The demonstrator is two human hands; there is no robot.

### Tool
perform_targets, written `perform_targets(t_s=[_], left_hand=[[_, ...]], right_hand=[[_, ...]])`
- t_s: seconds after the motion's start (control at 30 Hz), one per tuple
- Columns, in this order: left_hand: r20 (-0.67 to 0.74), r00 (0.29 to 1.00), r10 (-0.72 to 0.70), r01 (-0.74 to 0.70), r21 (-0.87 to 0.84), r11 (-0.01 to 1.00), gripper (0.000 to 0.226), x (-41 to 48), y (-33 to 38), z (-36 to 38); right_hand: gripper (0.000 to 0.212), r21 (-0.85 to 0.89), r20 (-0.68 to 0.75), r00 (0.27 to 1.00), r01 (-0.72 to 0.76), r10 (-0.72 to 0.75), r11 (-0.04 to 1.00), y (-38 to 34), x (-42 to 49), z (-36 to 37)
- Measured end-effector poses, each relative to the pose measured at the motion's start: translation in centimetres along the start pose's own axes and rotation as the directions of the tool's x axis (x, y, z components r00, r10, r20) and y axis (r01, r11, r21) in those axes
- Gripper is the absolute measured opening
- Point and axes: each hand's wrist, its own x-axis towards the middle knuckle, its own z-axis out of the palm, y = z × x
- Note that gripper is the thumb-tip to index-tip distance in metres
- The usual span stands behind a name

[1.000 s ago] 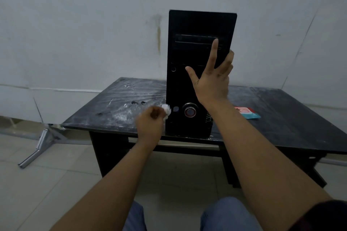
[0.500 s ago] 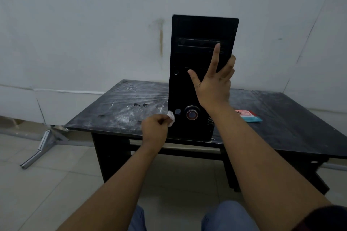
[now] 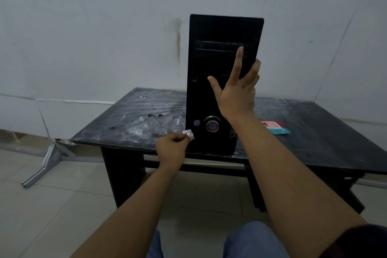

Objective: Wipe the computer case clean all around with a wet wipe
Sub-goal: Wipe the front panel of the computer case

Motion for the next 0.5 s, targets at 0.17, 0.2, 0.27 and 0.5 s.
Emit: perform_targets(t_s=[0.17, 0.2, 0.27, 0.5], left_hand=[[0.113, 0.865, -0.488, 0.490, -0.391, 0.779, 0.019, 0.2, 0.7, 0.7], [0.158, 0.825, -0.543, 0.550, -0.450, 0.704, 0.024, 0.5, 0.8, 0.7], [0.187, 0.795, -0.576, 0.591, -0.448, 0.671, 0.028, 1.4, 0.8, 0.6], [0.108, 0.994, -0.001, -0.020, 0.196, 0.980, 0.008, 2.5, 1.5, -0.7]], right_hand=[[0.101, -0.010, -0.001, 1.000, -0.007, 0.007, 1.000, -0.1, -0.1, 0.0], [0.101, -0.009, -0.002, 1.000, -0.005, 0.005, 1.000, -0.1, -0.1, 0.0], [0.101, -0.005, -0.001, 1.000, -0.004, 0.004, 1.000, -0.1, -0.2, 0.0], [0.101, 0.002, 0.004, 1.000, 0.009, -0.009, 1.000, 0.1, -0.1, 0.1]])
